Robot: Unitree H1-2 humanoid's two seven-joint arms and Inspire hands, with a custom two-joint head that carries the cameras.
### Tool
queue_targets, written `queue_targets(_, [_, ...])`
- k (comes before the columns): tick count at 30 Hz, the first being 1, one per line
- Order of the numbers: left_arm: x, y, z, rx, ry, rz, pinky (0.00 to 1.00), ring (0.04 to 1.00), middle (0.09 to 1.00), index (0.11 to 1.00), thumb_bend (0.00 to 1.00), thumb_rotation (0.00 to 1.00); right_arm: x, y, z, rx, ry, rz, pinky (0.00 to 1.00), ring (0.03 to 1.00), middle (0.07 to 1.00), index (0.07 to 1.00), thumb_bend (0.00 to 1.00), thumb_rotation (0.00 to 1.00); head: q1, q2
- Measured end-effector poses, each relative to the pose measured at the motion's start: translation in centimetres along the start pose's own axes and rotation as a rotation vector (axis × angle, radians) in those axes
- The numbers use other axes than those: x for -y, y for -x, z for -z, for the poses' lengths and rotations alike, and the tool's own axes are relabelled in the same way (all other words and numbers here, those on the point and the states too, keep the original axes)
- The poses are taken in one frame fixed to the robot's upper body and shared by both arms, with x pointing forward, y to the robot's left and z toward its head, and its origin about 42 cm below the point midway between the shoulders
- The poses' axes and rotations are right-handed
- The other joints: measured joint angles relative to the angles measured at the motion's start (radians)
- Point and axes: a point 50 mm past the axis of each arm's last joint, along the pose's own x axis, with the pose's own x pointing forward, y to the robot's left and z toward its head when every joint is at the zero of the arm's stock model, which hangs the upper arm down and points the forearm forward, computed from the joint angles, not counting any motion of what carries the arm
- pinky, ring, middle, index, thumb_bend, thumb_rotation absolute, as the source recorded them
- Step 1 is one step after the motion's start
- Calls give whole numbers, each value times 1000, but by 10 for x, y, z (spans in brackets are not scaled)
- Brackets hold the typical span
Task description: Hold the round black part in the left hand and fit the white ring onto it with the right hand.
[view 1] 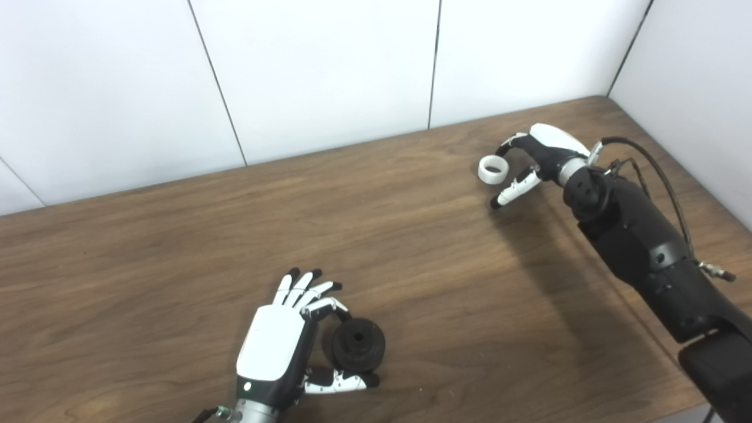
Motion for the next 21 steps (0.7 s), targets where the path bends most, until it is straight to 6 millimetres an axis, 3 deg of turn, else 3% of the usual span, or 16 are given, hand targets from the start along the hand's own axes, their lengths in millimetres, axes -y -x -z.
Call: queue_targets(21, [0, 0, -1, -1, -8, 0, 1000, 932, 811, 485, 524, 60, 6, -14, -1, -25, 15, -9, 984, 980, 935, 730, 830, 248, 11, 6])
